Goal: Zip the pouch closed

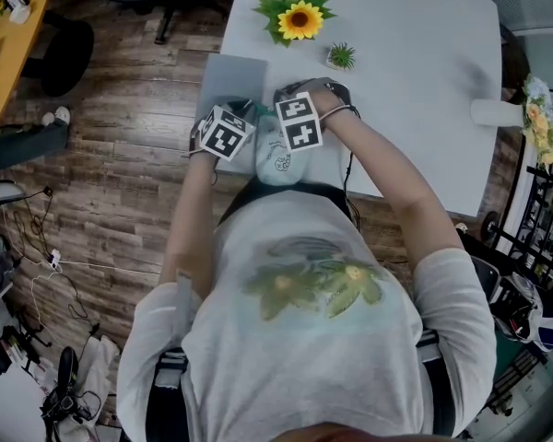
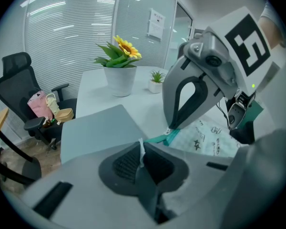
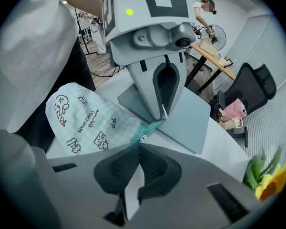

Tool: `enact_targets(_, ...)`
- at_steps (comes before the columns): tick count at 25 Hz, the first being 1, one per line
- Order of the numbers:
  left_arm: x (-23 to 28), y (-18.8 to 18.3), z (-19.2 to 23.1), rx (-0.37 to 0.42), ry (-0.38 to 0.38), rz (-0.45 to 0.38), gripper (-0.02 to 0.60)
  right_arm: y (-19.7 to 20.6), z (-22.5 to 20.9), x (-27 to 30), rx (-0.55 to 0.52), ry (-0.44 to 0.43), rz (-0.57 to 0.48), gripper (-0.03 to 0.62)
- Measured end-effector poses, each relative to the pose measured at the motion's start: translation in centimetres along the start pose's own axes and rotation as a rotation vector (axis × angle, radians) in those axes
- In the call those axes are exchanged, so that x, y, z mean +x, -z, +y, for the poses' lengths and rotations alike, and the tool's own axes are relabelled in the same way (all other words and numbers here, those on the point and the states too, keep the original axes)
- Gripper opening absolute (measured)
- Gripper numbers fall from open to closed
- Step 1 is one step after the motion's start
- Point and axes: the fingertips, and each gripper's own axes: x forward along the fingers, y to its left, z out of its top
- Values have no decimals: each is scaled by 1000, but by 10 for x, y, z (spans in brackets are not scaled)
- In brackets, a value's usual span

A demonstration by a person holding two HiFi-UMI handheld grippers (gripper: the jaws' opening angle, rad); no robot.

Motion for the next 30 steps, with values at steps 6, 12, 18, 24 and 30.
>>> enact_targets(6, 1, 0, 0, 1, 0, -3, 28, 0, 1, 0, -3, -12, 10, 17)
enact_targets(12, 0, -1, 0, 3, -8, -9, 28, -1, 4, -1, -52, -21, 52, 17)
enact_targets(18, 0, -1, 1, 2, -13, -12, 28, 0, 3, -3, -50, -32, 70, 17)
enact_targets(24, 0, 0, 0, -1, -18, -15, 28, 6, 6, -5, 18, -35, 35, 17)
enact_targets(30, 0, -1, 0, 2, -19, -21, 28, 9, 9, -8, 71, -34, 17, 17)
